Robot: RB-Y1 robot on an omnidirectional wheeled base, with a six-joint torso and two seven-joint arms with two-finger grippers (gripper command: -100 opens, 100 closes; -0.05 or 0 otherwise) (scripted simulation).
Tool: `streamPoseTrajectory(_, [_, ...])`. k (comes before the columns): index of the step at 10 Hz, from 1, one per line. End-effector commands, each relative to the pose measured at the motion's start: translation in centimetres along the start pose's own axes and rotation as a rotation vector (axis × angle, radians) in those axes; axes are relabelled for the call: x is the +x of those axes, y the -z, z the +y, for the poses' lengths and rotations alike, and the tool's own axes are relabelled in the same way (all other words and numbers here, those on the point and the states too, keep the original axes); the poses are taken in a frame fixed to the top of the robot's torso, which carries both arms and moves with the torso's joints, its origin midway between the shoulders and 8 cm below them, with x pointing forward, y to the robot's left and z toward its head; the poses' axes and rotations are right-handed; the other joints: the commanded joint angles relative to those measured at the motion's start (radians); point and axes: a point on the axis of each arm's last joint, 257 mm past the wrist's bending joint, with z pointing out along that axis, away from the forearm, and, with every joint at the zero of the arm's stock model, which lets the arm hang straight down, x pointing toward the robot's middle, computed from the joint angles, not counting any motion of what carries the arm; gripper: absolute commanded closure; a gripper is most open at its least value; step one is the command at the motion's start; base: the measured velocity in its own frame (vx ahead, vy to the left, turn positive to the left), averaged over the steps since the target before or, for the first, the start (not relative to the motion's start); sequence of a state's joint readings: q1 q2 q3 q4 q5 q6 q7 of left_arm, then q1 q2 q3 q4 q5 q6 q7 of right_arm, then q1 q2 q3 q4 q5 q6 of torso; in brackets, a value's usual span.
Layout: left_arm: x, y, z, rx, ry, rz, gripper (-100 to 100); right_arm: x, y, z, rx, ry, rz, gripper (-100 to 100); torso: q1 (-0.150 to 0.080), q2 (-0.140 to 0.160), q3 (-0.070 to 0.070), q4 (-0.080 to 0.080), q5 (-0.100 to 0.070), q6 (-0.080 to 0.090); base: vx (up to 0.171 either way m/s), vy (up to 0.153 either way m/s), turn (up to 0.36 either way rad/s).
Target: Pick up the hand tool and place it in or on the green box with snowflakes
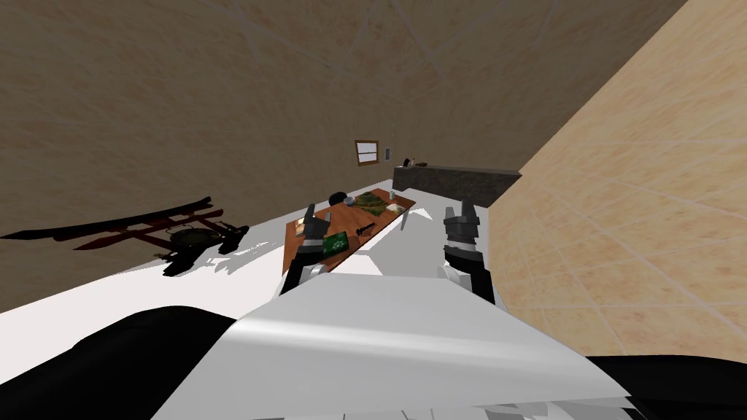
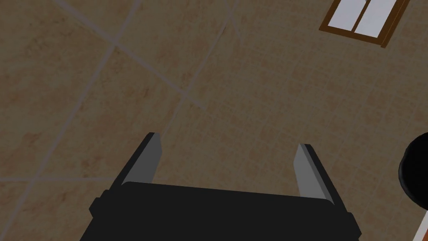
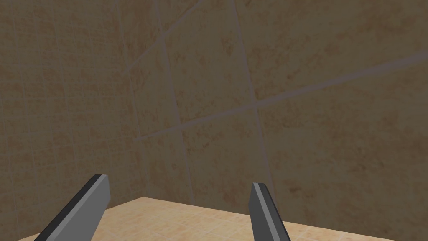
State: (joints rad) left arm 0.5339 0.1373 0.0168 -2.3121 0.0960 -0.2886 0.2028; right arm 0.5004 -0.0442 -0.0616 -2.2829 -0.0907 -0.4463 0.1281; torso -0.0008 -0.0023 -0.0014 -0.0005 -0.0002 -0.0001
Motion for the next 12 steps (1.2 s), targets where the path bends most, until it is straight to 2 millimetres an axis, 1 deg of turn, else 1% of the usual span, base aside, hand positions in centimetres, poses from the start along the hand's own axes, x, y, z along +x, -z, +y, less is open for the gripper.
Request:
streamPoseTrajectory(1, [-1.2, 0.5, 1.6, -0.067, 0.01, -0.013, -100, 0.0, 0.0, 0.0, 0.0, 0.0, 0.0, 0, 0.0, 0.0, 0.0, 0.0, 0.0, 0.0, 0.032, -0.014, -0.075])
streamPoseTrajectory(2, [-2.3, 1.0, 2.7, -0.113, 0.021, -0.027, -100, 0.0, 0.0, 0.0, 0.0, 0.0, 0.0, 0, 0.0, 0.0, 0.0, 0.0, 0.0, 0.0, 0.045, -0.023, -0.144])
streamPoseTrajectory(3, [-2.4, 1.1, 3.0, -0.126, 0.021, -0.03, -100, 0.0, 0.0, 0.0, 0.0, 0.0, 0.0, 0, 0.0, 0.0, 0.0, 0.0, 0.0, 0.0, 0.039, -0.018, -0.051])
streamPoseTrajectory(4, [-3.7, 1.8, 4.2, -0.178, 0.033, -0.048, -100, 0.0, 0.0, 0.0, 0.0, 0.0, 0.0, 0, 0.0, 0.0, 0.0, 0.0, 0.0, 0.0, 0.045, -0.025, -0.09])
streamPoseTrajectory(5, [-3.7, 1.8, 4.4, -0.189, 0.033, -0.051, -100, 0.0, 0.0, 0.0, 0.0, 0.0, 0.0, 0, 0.0, -0.001, 0.0, 0.0, 0.0, 0.0, 0.032, -0.014, -0.054])
streamPoseTrajectory(6, [-5.1, 2.7, 5.8, -0.248, 0.048, -0.076, -100, 0.0, 0.0, 0.0, 0.0, 0.0, 0.0, 0, 0.0, 0.0, 0.0, 0.0, 0.0, 0.0, 0.032, -0.022, -0.113])
streamPoseTrajectory(7, [-5.1, 2.8, 5.9, -0.253, 0.048, -0.077, -100, 0.0, 0.0, 0.0, 0.0, 0.0, 0.0, 0, -0.001, 0.0, 0.0, 0.0, 0.0, 0.0, 0.026, -0.016, -0.05])
streamPoseTrajectory(8, [-6.5, 3.8, 7.2, -0.311, 0.064, -0.105, -100, 0.0, 0.0, 0.0, 0.0, 0.0, 0.0, 0, 0.0, 0.001, 0.0, 0.0, 0.0, 0.0, 0.041, -0.02, -0.112])
streamPoseTrajectory(9, [-6.6, 3.8, 7.4, -0.319, 0.064, -0.107, -100, 0.0, 0.0, 0.0, 0.0, 0.0, 0.0, 0, -0.001, 0.0, 0.0, 0.0, 0.0, 0.0, 0.034, -0.014, -0.057])
streamPoseTrajectory(10, [-8.0, 4.9, 8.4, -0.369, 0.083, -0.137, -100, 0.0, 0.0, 0.0, 0.0, 0.0, 0.0, 0, 0.0, 0.0, 0.0, 0.0, 0.0, 0.0, 0.045, -0.013, -0.14])
streamPoseTrajectory(11, [-8.1, 5.1, 8.8, -0.385, 0.083, -0.141, -100, 0.0, 0.0, 0.0, 0.0, 0.0, 0.0, 0, 0.0, 0.0, 0.0, 0.0, 0.0, 0.0, 0.037, -0.01, -0.057])
streamPoseTrajectory(12, [-9.6, 6.3, 9.7, -0.434, 0.103, -0.174, -100, 0.0, 0.0, 0.0, 0.0, 0.0, 0.0, 0, 0.0, 0.0, 0.0, 0.0, 0.0, 0.0, 0.046, -0.025, -0.11])
